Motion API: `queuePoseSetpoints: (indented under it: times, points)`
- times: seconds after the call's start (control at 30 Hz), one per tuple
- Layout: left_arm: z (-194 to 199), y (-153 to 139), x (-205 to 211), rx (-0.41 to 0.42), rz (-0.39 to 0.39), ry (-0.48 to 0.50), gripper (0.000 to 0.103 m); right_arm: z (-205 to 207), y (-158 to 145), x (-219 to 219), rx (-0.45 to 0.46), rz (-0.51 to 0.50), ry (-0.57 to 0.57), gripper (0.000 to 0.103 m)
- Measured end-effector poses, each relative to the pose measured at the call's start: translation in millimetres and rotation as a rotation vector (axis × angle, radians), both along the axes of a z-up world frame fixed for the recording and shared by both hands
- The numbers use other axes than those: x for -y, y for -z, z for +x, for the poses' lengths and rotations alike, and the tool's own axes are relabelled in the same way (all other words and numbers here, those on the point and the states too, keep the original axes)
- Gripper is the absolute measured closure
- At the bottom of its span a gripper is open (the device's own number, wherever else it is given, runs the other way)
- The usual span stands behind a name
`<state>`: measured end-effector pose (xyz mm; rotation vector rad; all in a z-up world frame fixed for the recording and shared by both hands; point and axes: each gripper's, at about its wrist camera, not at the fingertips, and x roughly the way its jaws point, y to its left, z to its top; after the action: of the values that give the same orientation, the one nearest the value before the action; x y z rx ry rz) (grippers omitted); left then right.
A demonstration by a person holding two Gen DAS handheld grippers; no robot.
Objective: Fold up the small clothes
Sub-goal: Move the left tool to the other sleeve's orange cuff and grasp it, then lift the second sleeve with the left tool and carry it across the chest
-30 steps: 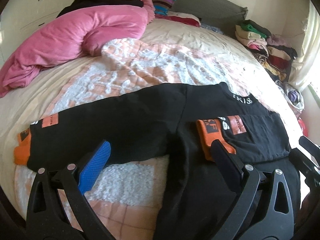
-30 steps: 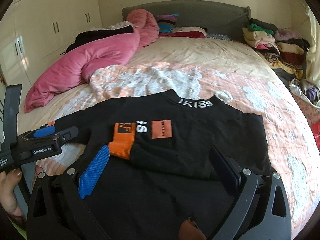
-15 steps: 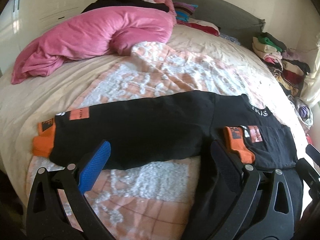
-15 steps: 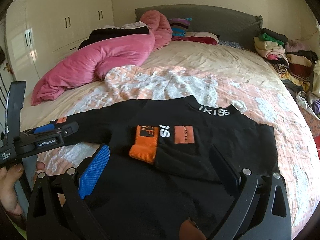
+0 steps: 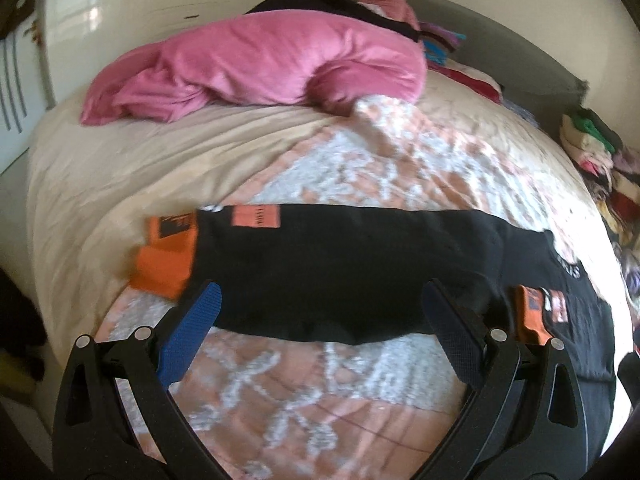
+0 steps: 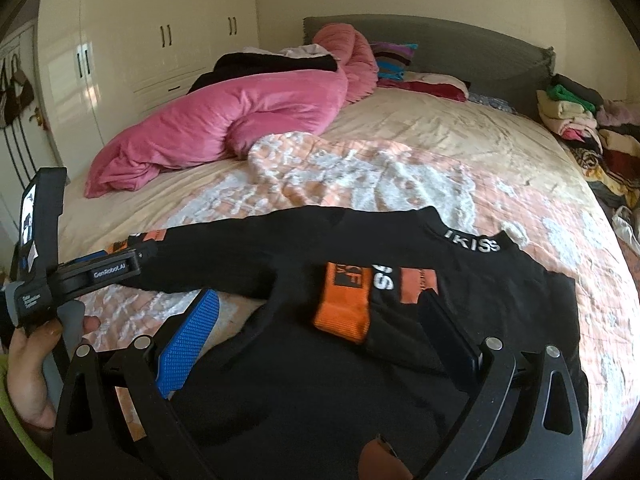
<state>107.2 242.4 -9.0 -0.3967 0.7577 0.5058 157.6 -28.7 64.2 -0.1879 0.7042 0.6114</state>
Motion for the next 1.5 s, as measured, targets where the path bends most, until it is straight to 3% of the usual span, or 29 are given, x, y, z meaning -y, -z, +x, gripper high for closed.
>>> queuePoseSetpoints:
  times: [0.23, 0.5, 0.73, 0.97, 1.07, 1.13, 1.17, 1.23, 1.33, 1.5]
  points:
    - [-10, 11, -22, -0.038, -0.027, -0.105, 0.009, -4, 4, -20, -0.009, -0.012, -0.049, 0.004]
    - [-24, 29, -49, -0.023, -0.148, -0.196, 0.009, -10, 8, -39, -0.021, -0.009, -0.104, 0.004]
    - [-26, 46, -68, 0.03, -0.255, -0.231, 0.009, -14, 17, -53, -0.051, 0.003, -0.159, 0.004]
    - [-23, 52, -82, 0.069, -0.261, -0.233, 0.012, -18, 23, -57, -0.083, 0.027, -0.172, 0.004]
    - [-22, 52, -89, 0.081, -0.253, -0.249, 0.041, -17, 24, -51, -0.098, 0.042, -0.158, 0.004]
    - [-22, 56, -96, 0.097, -0.269, -0.253, 0.066, -15, 25, -45, -0.105, 0.05, -0.141, 0.004]
    - [-23, 57, -100, 0.106, -0.281, -0.252, 0.072, -14, 25, -42, -0.111, 0.054, -0.131, 0.004]
    - [-27, 60, -105, 0.134, -0.306, -0.253, 0.093, -11, 26, -34, -0.125, 0.072, -0.105, 0.004]
    - [-32, 56, -106, 0.193, -0.33, -0.224, 0.094, -9, 27, -25, -0.138, 0.089, -0.076, 0.004]
    - [-37, 27, -89, 0.298, -0.295, -0.124, 0.095, -9, 26, -9, -0.146, 0.105, -0.028, 0.004]
